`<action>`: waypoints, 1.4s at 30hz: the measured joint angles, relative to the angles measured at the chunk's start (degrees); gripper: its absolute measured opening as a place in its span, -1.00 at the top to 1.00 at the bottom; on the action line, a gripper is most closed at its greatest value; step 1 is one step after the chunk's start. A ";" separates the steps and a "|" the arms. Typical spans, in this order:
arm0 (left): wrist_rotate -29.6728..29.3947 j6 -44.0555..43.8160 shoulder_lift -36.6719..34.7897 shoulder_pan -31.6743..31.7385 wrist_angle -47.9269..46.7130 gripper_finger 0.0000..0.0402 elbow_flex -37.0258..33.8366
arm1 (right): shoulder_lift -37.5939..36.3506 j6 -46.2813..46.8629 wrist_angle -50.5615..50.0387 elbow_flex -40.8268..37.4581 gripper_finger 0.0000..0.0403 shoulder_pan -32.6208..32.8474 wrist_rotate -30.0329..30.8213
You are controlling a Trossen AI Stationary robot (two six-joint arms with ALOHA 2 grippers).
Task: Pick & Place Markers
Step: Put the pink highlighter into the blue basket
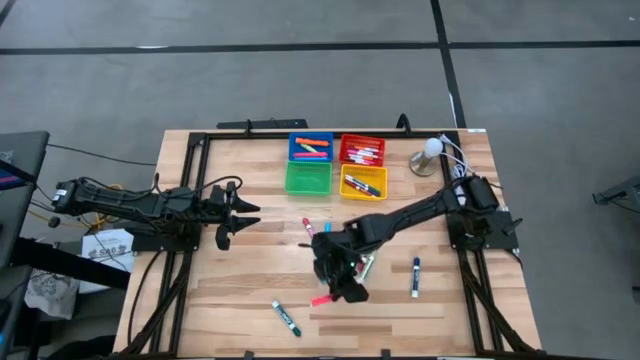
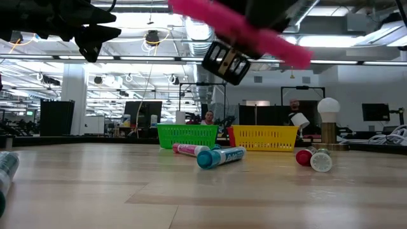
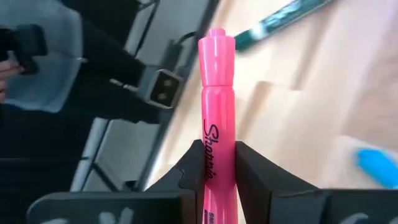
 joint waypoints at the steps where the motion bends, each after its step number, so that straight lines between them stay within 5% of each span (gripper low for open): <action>1: -0.01 0.00 -0.01 0.02 0.01 0.26 0.00 | 0.00 -0.36 -0.10 0.00 0.72 -0.56 0.92; 15: 0.00 -0.02 0.01 0.02 0.24 0.26 0.00 | -2.04 -15.56 -7.24 0.08 0.72 -9.36 23.96; 25: 0.00 -0.02 1.49 0.00 0.47 0.26 -0.02 | -9.44 -30.56 -7.22 2.31 0.72 -18.05 33.81; 34: -0.02 -0.02 2.31 0.02 0.83 0.26 -0.02 | -9.44 -37.91 -6.65 11.91 0.72 -31.44 33.17; 42: -0.02 -0.02 2.30 0.02 1.25 0.26 -0.02 | -8.73 -39.28 -0.32 12.35 0.72 -41.55 24.49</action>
